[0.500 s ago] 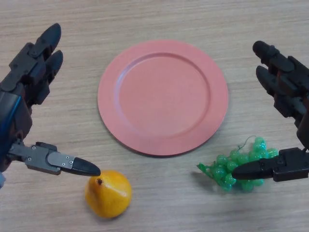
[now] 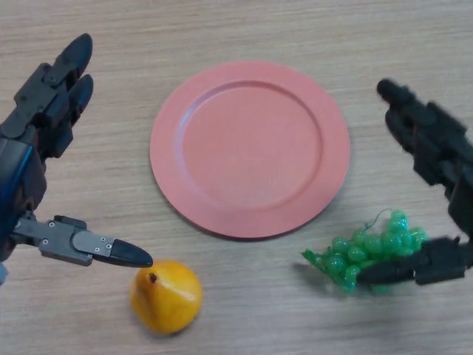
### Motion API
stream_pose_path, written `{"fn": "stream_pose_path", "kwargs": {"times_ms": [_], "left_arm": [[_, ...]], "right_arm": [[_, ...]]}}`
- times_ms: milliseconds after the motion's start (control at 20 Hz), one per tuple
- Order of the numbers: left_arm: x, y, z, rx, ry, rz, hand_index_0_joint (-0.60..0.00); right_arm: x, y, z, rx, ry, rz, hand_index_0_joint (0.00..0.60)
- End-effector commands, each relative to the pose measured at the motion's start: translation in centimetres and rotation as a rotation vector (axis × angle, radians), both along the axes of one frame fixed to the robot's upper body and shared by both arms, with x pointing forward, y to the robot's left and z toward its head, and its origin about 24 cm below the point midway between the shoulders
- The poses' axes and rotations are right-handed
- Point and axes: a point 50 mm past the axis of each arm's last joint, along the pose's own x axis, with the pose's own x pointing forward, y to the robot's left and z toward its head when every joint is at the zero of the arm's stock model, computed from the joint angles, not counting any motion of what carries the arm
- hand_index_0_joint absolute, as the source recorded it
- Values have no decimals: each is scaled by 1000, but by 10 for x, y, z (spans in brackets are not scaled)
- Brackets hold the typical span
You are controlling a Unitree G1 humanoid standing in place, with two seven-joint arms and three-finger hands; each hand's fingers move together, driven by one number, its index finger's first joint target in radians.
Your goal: Pick up the green grapes and place it on the plate
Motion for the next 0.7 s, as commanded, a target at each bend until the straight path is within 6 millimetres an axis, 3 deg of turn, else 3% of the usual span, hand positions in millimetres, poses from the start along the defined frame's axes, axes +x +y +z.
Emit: {"fn": "stream_pose_path", "kwargs": {"times_ms": [50,200,500,550,700], "left_arm": [[-10,1,27,82,-213,-19,0],[-11,-1,25,75,-196,-25,0],[-13,-2,26,77,-207,-36,0],[-13,-2,26,76,-208,-36,0],[-14,0,25,65,-202,-39,0]], "right_arm": [[-5,-7,16,-96,-208,42,0],[5,-15,-8,-139,-182,54,0],[19,-21,-33,-245,-150,45,0],[19,-22,-34,-246,-146,46,50],[21,-26,-42,-237,-97,41,449]]}}
